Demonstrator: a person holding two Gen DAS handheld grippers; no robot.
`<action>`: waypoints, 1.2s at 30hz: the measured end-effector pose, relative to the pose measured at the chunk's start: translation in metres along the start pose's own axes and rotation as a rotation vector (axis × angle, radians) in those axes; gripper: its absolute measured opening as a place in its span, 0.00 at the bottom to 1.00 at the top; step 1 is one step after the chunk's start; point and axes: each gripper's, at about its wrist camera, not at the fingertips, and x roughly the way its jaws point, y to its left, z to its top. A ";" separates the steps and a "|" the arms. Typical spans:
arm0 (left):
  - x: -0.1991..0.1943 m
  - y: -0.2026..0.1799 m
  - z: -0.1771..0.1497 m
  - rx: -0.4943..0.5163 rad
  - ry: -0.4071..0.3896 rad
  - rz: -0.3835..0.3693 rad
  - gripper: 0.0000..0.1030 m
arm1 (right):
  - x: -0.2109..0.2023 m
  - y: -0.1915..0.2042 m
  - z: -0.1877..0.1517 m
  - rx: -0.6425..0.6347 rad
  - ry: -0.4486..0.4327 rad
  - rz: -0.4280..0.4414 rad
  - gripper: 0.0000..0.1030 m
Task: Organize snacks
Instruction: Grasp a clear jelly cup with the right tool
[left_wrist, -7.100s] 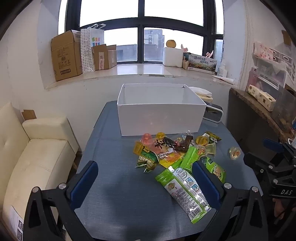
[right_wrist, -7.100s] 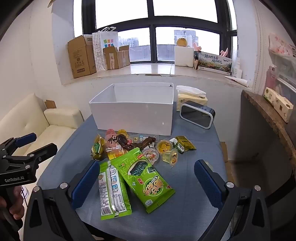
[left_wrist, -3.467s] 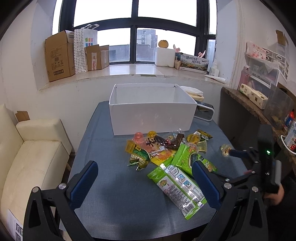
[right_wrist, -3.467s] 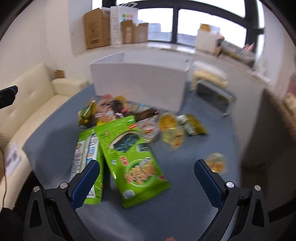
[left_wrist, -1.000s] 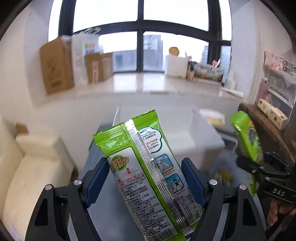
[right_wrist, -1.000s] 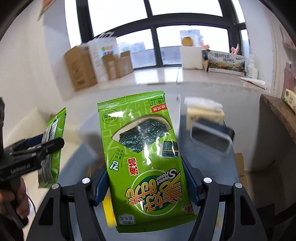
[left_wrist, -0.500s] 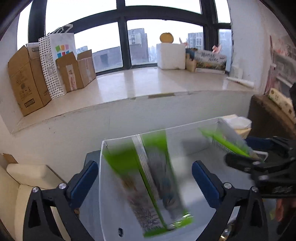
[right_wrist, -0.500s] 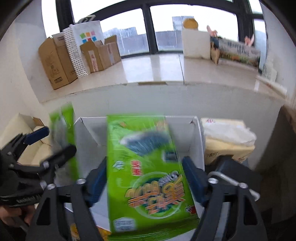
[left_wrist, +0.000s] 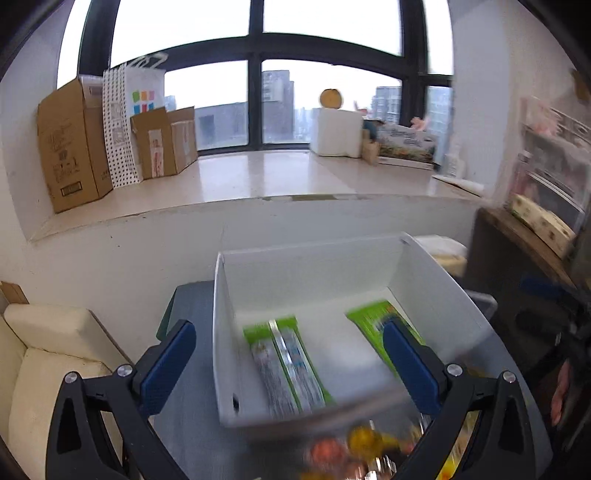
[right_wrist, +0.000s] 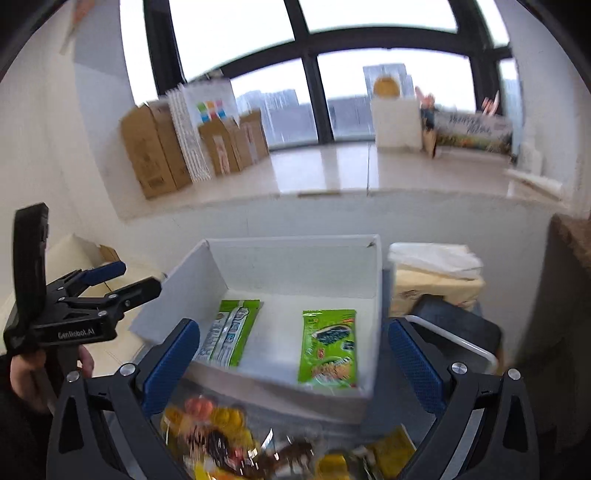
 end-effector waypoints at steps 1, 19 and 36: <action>-0.017 -0.002 -0.012 -0.021 -0.008 -0.016 1.00 | -0.014 -0.001 -0.007 -0.011 -0.024 -0.004 1.00; -0.128 -0.085 -0.156 -0.049 0.032 -0.058 1.00 | -0.113 -0.067 -0.176 0.073 0.102 -0.211 1.00; -0.128 -0.095 -0.160 -0.020 0.052 -0.040 1.00 | -0.033 -0.090 -0.186 0.116 0.273 -0.305 0.50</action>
